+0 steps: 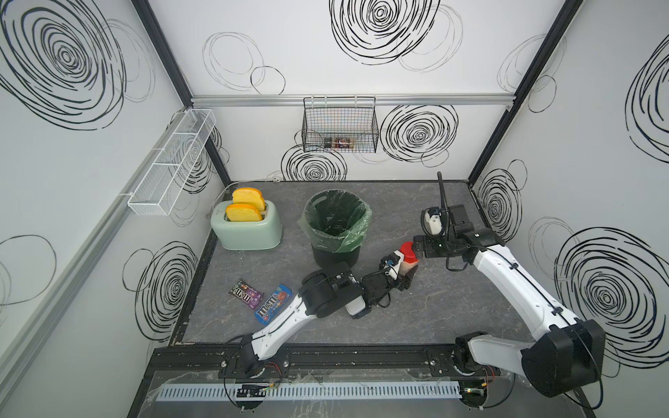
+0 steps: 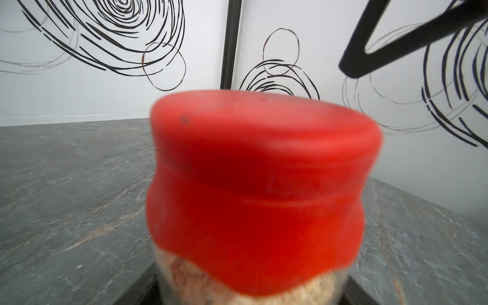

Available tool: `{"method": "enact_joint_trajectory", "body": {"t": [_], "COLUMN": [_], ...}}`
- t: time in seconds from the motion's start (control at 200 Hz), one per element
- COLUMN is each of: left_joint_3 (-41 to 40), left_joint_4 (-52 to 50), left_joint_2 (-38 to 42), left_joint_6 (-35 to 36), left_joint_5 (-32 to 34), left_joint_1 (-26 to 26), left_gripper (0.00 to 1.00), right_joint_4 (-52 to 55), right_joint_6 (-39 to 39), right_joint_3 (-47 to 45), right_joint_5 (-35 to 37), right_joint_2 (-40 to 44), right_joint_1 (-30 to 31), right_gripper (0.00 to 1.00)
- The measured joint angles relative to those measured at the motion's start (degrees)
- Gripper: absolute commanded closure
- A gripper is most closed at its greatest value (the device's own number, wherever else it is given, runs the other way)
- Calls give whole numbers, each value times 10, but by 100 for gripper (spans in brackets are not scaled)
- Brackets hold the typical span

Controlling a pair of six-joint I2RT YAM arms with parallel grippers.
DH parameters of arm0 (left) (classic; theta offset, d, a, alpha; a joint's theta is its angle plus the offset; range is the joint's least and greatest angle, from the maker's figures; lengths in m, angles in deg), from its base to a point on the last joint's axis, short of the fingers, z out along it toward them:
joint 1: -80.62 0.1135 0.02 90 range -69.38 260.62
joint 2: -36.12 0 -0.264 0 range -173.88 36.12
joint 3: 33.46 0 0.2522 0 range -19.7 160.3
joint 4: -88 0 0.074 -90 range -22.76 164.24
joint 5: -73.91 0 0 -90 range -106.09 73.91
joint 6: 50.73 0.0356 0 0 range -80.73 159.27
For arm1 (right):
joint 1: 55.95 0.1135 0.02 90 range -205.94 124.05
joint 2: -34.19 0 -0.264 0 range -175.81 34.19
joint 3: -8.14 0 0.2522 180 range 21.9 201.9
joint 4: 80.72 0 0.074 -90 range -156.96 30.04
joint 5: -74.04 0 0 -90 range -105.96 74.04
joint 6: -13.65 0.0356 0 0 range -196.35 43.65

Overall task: Empty expired oatmeal from jars
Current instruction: Pick up the jar from the center of the board.

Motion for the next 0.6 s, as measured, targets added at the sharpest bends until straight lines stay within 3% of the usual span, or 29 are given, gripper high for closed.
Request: {"method": "enact_joint_trajectory", "body": {"t": [0.265,0.595], "left_joint_3": [-88,-237], "left_joint_4": [-1,-29], "left_joint_2": [59,233], "left_joint_6": [18,24], "left_joint_5": [-38,-132], "left_joint_1": [-5,-6], "left_gripper": [45,47], "right_joint_4": [4,8], "right_joint_6": [0,-18], "right_joint_3": [10,17], "right_joint_5": [0,-36], "right_joint_2": [0,19], "right_joint_1": [0,1], "right_gripper": [2,2]}}
